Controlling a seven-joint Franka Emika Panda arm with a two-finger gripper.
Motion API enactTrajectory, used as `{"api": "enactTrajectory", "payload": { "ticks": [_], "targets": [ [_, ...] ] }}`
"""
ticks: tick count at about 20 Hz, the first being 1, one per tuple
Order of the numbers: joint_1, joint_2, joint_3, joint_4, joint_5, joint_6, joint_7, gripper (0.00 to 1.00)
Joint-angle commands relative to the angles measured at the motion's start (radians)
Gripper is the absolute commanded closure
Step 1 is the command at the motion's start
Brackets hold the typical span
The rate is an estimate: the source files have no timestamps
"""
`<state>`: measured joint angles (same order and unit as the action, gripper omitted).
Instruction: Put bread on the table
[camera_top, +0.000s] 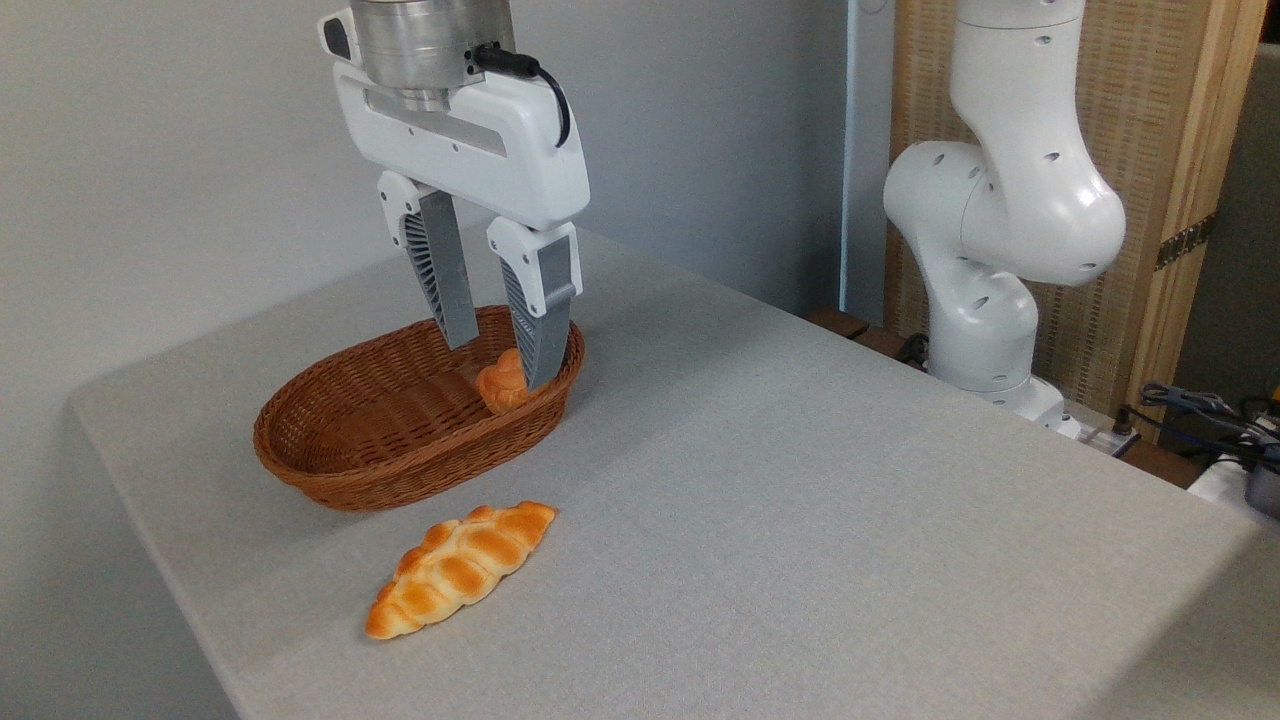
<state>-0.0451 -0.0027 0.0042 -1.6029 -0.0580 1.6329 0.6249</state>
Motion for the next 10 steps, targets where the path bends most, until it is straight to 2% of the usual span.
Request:
{"api": "enactTrajectory", "payload": {
  "ticks": [1, 8, 10],
  "targets": [
    [-0.009, 0.006, 0.002, 0.023, -0.005, -0.021, -0.010, 0.00],
    [-0.007, -0.008, -0.006, 0.020, -0.014, -0.021, -0.007, 0.00],
    [-0.006, -0.011, -0.024, 0.008, -0.060, -0.021, -0.007, 0.00]
  ]
}}
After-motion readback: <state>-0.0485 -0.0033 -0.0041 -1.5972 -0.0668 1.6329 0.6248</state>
